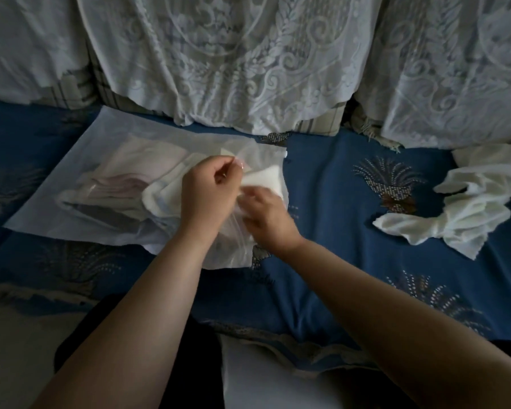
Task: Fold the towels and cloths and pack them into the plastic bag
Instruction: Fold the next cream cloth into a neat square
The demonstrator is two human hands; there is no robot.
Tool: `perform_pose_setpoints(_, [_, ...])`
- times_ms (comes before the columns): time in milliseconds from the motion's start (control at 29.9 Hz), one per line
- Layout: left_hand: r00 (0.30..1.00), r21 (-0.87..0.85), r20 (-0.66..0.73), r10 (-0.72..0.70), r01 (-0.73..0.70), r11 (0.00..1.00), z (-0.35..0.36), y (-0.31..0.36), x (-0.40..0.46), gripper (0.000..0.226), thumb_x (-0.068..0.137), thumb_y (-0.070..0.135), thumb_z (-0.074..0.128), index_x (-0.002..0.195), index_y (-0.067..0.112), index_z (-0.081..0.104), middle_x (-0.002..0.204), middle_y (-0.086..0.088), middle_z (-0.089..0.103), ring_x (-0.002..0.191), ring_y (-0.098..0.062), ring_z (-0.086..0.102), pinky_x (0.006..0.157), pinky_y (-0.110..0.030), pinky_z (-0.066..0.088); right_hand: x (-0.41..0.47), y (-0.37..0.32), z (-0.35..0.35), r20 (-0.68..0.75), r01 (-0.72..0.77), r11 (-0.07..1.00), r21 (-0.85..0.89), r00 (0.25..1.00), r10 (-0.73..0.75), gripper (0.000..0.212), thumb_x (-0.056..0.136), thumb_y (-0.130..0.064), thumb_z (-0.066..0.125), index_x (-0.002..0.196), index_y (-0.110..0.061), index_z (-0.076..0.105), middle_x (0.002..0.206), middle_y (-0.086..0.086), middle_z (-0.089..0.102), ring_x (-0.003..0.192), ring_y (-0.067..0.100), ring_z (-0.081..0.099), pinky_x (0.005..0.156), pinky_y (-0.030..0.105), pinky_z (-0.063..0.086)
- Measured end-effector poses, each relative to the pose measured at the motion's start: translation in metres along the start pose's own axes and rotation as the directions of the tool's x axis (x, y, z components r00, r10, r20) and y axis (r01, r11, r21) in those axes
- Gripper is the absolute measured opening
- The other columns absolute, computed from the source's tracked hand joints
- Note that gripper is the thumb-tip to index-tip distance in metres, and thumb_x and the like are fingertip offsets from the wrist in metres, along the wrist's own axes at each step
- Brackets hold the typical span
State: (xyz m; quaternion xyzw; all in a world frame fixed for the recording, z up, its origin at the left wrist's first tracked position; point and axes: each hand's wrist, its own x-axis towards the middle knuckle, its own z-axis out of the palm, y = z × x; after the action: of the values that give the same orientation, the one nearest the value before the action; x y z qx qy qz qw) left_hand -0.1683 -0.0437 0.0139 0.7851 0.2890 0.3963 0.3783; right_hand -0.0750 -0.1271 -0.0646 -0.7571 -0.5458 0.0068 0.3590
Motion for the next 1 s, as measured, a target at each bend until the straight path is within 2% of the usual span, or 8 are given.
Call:
perform_pose_setpoints(100, [0.999,-0.001,0.045,-0.030,0.030,1.000,-0.012,-0.003,-0.001,0.019,0.087,0.026,0.059,0.072,0.017,0.068,0.065,0.006,0.064,0.064,-0.008,0.056,0.062,-0.023,0.044,0.006,-0.005,-0.003,0.327,-0.098,0.988,0.123,0.943,0.052,0.044,0.088,-0.043,0.043,0.102,-0.011,0.070,0.114,0.008,0.068,0.105,0.020,0.060,0.095,0.042,0.046])
perform_pose_setpoints(200, [0.996,0.026,0.069,-0.057,0.055,0.998,-0.019,-0.009,-0.001,0.016,0.088,0.031,0.057,0.081,0.021,0.068,0.069,0.008,0.063,0.066,-0.004,0.056,0.059,-0.016,0.042,0.005,0.002,-0.012,0.158,-0.408,0.774,0.483,0.911,0.382,0.023,0.094,-0.039,0.051,0.090,-0.021,0.064,0.096,0.000,0.069,0.090,0.013,0.063,0.086,0.035,0.052])
perform_pose_setpoints(267, [0.992,0.019,0.102,-0.075,0.073,0.997,-0.020,-0.013,-0.003,0.015,0.090,0.033,0.058,0.091,0.024,0.070,0.073,0.007,0.064,0.069,-0.007,0.057,0.062,-0.018,0.045,-0.004,0.012,-0.013,0.051,-0.476,0.804,0.356,0.869,0.492,0.021,0.087,-0.042,0.060,0.103,-0.029,0.057,0.109,-0.001,0.055,0.093,0.014,0.058,0.083,0.034,0.051])
perform_pose_setpoints(434, [0.989,0.062,0.118,0.086,-0.094,0.994,-0.011,-0.016,-0.010,0.021,0.088,0.032,0.062,0.095,0.016,0.075,0.090,0.002,0.067,0.091,-0.017,0.061,0.084,-0.033,0.050,-0.011,0.004,0.002,0.307,-0.420,0.907,0.030,0.867,0.391,0.068,0.083,-0.048,0.060,0.142,-0.040,0.028,0.143,0.001,0.018,0.097,0.025,0.061,0.092,0.037,0.049])
perform_pose_setpoints(668, [0.975,-0.146,0.216,-0.044,0.077,0.986,-0.019,-0.006,-0.005,0.021,0.090,0.021,0.063,0.105,0.031,0.070,0.096,0.037,0.062,0.128,0.002,0.043,0.104,-0.018,0.036,0.020,0.005,0.003,0.427,-0.138,0.929,-0.342,0.858,0.284,0.077,0.078,-0.049,0.060,0.144,-0.038,0.022,0.142,0.005,0.028,0.115,0.030,0.053,0.091,0.042,0.046])
perform_pose_setpoints(768, [0.938,-0.373,0.247,-0.245,0.325,0.869,-0.028,-0.008,0.002,0.023,0.084,0.017,0.064,0.080,0.037,0.075,0.086,0.033,0.069,0.124,-0.003,0.051,0.102,-0.021,0.039,0.035,0.004,0.016,0.525,-0.112,0.963,-0.244,0.820,0.229,0.084,0.076,-0.037,0.066,0.147,-0.027,0.023,0.142,0.013,0.032,0.119,0.031,0.049,0.096,0.040,0.048])
perform_pose_setpoints(869, [0.882,-0.509,0.347,-0.317,0.462,0.727,-0.035,-0.014,0.005,0.017,0.077,0.021,0.068,0.088,0.013,0.077,0.102,-0.007,0.073,0.112,-0.022,0.063,0.105,-0.043,0.043,0.063,-0.011,0.029,0.559,-0.174,0.957,-0.231,0.781,0.277,0.067,0.083,-0.024,0.064,0.141,-0.011,0.034,0.141,0.018,0.033,0.122,0.038,0.043,0.094,0.041,0.041])
perform_pose_setpoints(1002, [0.831,-0.641,0.445,-0.333,0.556,0.529,-0.043,-0.017,0.007,0.013,0.075,0.018,0.065,0.078,0.014,0.077,0.095,-0.006,0.068,0.086,-0.010,0.068,0.079,-0.022,0.054,0.091,-0.027,0.042,0.616,-0.256,0.965,-0.060,0.751,0.238,0.053,0.084,-0.024,0.062,0.130,-0.002,0.045,0.122,0.016,0.050,0.123,0.036,0.043,0.096,0.038,0.035])
